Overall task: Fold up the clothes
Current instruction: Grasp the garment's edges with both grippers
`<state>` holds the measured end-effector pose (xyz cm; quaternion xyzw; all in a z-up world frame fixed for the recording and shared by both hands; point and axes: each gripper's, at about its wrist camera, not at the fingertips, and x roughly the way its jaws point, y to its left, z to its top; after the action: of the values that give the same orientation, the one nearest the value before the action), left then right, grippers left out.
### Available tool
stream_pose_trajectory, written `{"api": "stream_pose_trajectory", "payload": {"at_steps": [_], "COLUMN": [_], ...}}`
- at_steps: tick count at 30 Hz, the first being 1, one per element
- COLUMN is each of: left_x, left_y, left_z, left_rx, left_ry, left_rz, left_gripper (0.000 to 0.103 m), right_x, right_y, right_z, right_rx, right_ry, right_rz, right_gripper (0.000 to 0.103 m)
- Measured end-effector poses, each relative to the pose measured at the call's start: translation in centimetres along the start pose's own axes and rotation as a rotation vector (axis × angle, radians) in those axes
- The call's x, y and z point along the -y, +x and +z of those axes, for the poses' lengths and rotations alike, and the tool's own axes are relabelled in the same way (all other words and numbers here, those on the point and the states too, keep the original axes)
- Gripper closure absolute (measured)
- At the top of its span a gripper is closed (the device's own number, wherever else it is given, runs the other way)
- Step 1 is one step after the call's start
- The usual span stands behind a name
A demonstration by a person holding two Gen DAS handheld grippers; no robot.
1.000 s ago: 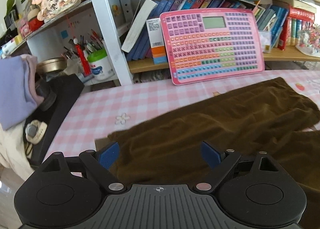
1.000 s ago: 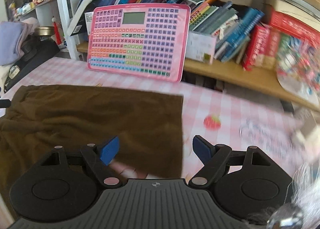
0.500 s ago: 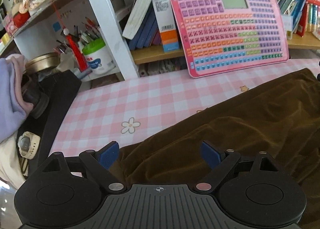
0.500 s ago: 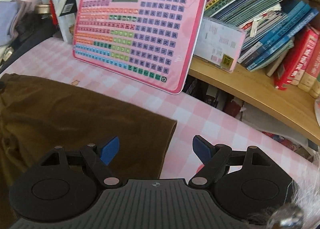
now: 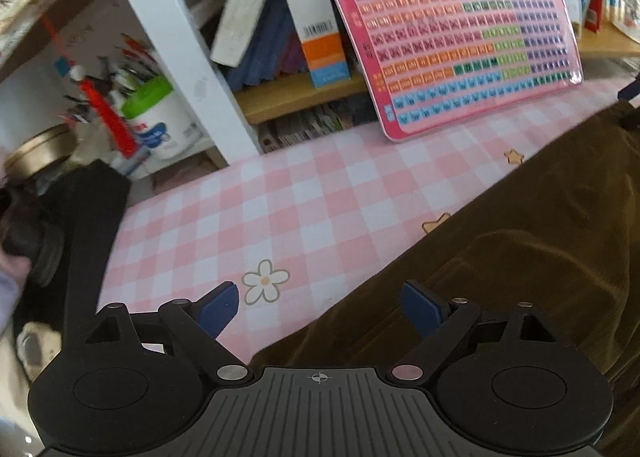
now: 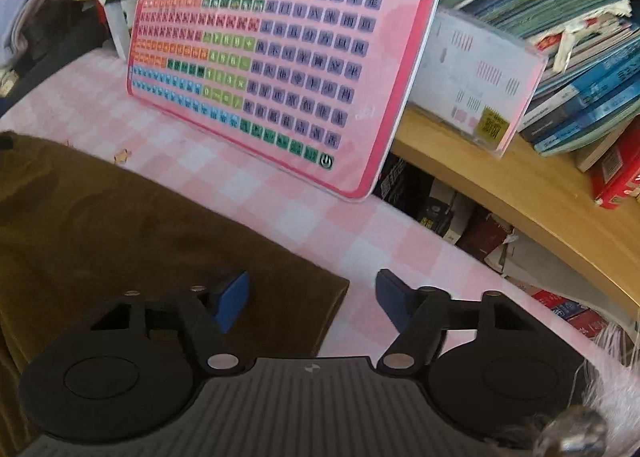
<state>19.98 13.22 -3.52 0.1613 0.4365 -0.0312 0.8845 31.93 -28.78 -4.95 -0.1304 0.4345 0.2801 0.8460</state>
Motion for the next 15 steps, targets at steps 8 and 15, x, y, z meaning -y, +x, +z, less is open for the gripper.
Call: {"api": "stream_pose_trajectory", "payload": {"at_steps": [8,15], "left_x": [-1.0,-2.6], "left_y": [2.6,3.3], "left_z": [-0.9,-1.2], "left_rx": [-0.062,-0.085], "left_ry": [0.023,-0.098], "left_rz": [-0.139,-0.233], "left_gripper": [0.017,0.020], "right_x": [0.7,0.7], "right_y": [0.0,0.0], "right_z": [-0.7,-0.7], "right_rx": [-0.012,-0.007], "right_ry": [0.007,0.011], "right_rz": [0.023,0.029], "right_gripper": [0.053,0.074]}}
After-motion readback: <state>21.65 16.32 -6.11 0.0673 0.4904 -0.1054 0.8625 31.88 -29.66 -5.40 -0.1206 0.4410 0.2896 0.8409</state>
